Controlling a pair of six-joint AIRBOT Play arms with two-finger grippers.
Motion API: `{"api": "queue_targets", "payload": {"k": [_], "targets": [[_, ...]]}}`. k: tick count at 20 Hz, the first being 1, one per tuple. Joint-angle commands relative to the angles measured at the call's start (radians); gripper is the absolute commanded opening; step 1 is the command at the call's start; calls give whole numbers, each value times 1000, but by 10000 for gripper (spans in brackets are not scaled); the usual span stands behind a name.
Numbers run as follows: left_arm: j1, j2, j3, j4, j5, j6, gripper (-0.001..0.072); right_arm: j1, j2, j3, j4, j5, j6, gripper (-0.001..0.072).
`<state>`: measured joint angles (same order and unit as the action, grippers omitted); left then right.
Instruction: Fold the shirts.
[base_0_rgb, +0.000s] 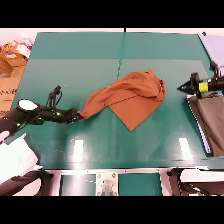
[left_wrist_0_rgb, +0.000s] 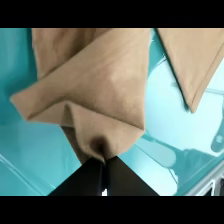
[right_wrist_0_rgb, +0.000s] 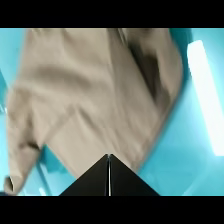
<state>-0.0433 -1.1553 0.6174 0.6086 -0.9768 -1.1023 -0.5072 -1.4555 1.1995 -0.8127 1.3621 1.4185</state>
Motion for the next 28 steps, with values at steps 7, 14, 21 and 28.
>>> {"api": "queue_targets", "payload": {"k": [7,14,21,28], "targets": [[3,0,14,19,-167,55,667,378,224,-710,179,-386,-42,538],[142,2,404,280,-340,-55,667,710,59,-638,367,-641,-43,319],[297,-1,449,302,-277,-67,667,481,135,-551,200,-286,-74,16],[289,-1,163,8,-58,80,666,-26,422,-546,-139,-170,71,16]]}}
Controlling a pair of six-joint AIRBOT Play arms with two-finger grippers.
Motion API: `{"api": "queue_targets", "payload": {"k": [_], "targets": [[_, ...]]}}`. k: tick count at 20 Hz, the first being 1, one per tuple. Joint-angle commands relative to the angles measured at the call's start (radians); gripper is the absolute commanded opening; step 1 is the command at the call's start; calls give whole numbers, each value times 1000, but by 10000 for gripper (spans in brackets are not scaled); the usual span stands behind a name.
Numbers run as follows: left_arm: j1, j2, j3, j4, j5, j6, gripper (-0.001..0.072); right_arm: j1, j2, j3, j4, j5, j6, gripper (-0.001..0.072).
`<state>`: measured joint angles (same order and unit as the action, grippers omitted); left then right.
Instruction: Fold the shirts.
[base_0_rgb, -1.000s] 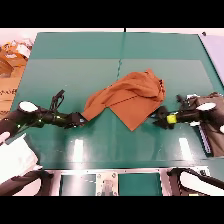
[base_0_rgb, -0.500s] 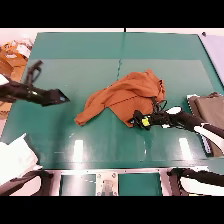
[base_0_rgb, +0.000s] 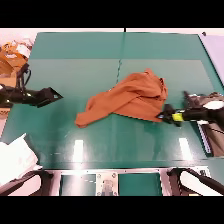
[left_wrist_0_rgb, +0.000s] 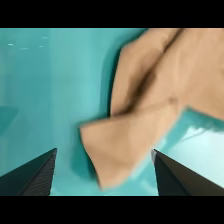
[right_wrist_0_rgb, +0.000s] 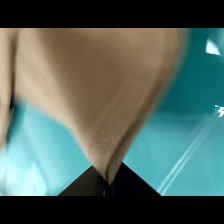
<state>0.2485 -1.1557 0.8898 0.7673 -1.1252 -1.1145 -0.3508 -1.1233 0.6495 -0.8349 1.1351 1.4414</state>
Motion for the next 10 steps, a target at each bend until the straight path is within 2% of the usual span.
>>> {"api": "queue_targets", "payload": {"k": [1,4,6,9,10], "targets": [[-29,0,-153,-182,133,121,666,-224,91,4,-117,56,48,16],[-181,-32,-216,-212,270,132,665,-266,77,4,-119,52,47,16],[-312,-101,-212,-293,296,157,664,-256,73,4,-119,51,47,17],[-469,-199,-212,-365,229,172,663,-256,72,4,-116,51,47,17],[-508,-221,-212,-352,184,158,598,-256,72,4,-116,51,41,17]]}}
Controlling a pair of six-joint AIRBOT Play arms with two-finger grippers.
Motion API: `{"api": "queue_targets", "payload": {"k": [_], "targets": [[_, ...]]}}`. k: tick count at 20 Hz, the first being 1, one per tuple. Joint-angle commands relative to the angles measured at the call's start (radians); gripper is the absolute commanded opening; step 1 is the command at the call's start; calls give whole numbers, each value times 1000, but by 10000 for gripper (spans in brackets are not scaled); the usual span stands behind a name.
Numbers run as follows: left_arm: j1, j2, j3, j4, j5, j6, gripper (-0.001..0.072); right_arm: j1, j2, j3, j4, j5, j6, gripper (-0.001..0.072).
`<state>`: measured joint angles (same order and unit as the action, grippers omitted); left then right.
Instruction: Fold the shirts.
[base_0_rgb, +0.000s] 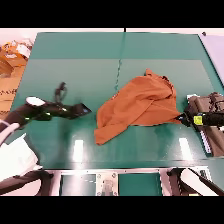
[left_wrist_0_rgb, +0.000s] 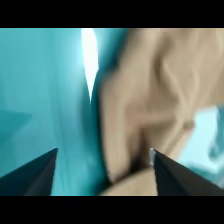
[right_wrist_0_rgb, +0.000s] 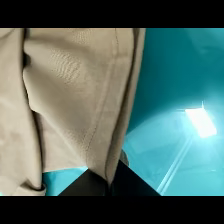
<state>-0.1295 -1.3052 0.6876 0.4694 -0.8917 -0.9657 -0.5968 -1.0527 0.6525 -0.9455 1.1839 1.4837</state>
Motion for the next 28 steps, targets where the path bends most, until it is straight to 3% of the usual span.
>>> {"api": "queue_targets", "payload": {"k": [1,7,8,9,11,12,13,15,17,21,22,28], "targets": [[-158,-87,-10,-44,-84,-6,534,-10,2,1,-6,1,-3,17],[-211,-169,-10,-18,26,-56,530,-10,2,1,56,-3,-50,16],[-211,-169,-9,-23,59,-56,369,-10,2,1,68,-3,-55,16],[-211,-169,-8,-37,87,-55,287,-10,2,1,72,-2,-55,16],[-211,-169,-8,-74,139,-54,265,-10,2,1,71,0,-55,16],[-211,-169,-8,-91,160,-47,45,-10,2,1,71,3,-55,16],[-211,-169,-7,-95,183,-45,24,-10,2,1,71,6,-56,16],[-211,-169,-4,-90,211,-46,23,-10,2,1,70,12,-68,16],[-205,-165,36,10,166,-75,22,-17,2,6,54,11,-100,16],[-80,-23,185,347,-11,-280,22,-66,3,144,32,77,-77,16],[-35,29,234,395,-65,-295,22,-66,3,200,37,110,-70,16],[109,251,651,410,-293,-264,22,-65,82,583,341,243,-66,16]]}}
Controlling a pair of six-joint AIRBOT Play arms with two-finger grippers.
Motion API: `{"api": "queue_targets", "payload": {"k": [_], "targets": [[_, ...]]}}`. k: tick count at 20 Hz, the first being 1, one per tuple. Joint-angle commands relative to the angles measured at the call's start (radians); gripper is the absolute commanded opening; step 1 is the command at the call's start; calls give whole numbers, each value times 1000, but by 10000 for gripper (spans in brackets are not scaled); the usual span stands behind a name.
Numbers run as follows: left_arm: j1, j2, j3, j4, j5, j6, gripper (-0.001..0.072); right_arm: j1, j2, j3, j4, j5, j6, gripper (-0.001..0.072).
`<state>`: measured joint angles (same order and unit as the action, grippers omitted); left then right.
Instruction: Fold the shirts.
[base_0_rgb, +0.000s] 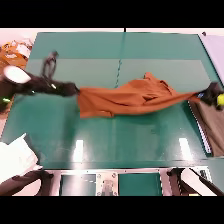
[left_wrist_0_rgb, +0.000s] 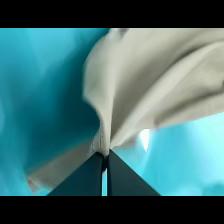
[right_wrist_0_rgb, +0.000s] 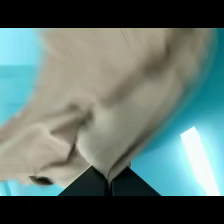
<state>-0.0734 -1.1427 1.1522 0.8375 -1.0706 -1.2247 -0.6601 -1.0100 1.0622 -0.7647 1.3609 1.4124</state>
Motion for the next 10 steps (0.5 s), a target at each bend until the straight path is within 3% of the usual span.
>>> {"api": "queue_targets", "payload": {"k": [1,5,8,10], "targets": [[54,113,280,42,-126,-5,23,-2,69,259,219,65,6,16],[54,184,704,89,-162,-53,23,-2,168,619,282,18,56,16],[54,202,1020,354,-211,-230,23,-3,221,814,262,-56,81,15],[54,225,1120,533,-259,-303,23,-3,246,893,181,-89,123,16]]}}
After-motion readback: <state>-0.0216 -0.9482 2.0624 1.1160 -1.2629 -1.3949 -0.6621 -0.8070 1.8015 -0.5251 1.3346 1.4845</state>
